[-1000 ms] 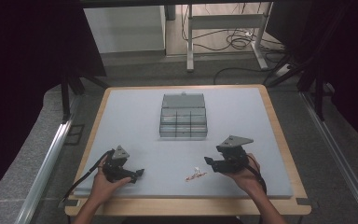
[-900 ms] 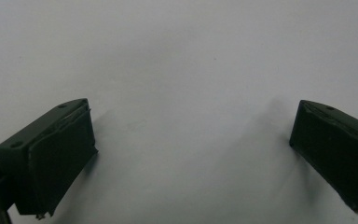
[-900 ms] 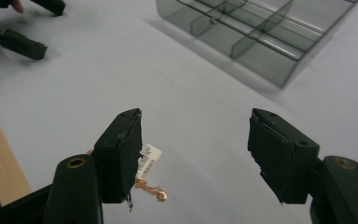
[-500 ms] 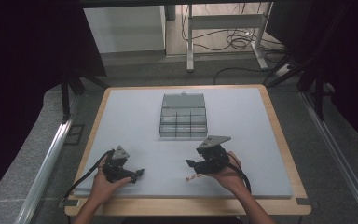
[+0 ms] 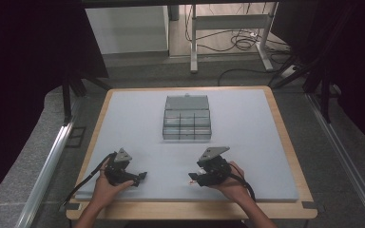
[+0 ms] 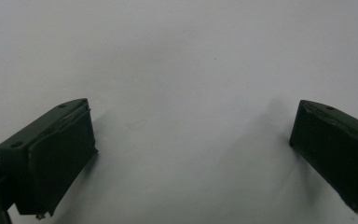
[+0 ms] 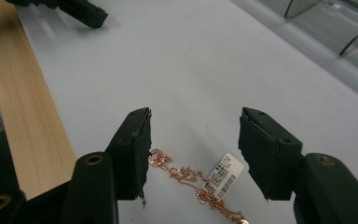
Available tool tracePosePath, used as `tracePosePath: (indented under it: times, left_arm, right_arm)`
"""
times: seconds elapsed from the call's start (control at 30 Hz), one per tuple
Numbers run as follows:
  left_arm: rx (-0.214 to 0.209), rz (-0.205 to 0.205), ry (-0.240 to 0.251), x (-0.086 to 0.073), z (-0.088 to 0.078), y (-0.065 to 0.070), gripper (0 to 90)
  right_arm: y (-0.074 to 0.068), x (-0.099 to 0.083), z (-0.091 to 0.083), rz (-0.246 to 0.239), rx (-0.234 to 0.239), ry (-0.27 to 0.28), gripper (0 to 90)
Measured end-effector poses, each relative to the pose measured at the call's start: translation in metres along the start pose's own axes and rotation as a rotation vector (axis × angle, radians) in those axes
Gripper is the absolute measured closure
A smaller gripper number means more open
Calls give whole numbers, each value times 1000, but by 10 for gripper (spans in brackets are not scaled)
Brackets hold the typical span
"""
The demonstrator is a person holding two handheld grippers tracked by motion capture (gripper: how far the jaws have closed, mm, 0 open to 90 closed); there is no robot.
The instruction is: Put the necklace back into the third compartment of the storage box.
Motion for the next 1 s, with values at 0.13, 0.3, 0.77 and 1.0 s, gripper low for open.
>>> tracePosePath:
  times: [0.13, 0.3, 0.77, 1.0]
  left_arm:
    - [0, 0, 0, 0, 0, 0, 0]
    - [1, 1, 0, 0, 0, 0, 0]
    - [0, 0, 0, 0, 0, 0, 0]
    - [1, 0, 0, 0, 0, 0, 0]
  right_arm:
    - [-3, 0, 6, -20, -9, -27, 463]
    - [-7, -4, 16, -43, 0, -66, 494]
    - [-17, -9, 34, -91, 8, -135, 588]
    - [-16, -11, 33, -90, -15, -150, 650]
Point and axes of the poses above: each handheld gripper's, and its own axes: z roughly forward along the jaws, x roughly out of its top, y roughly to its right, the point moved 9 cm from there along z, roughly forward along the jaws, and after that the axes turned 11 degrees about -y, right-handed, at the moved point
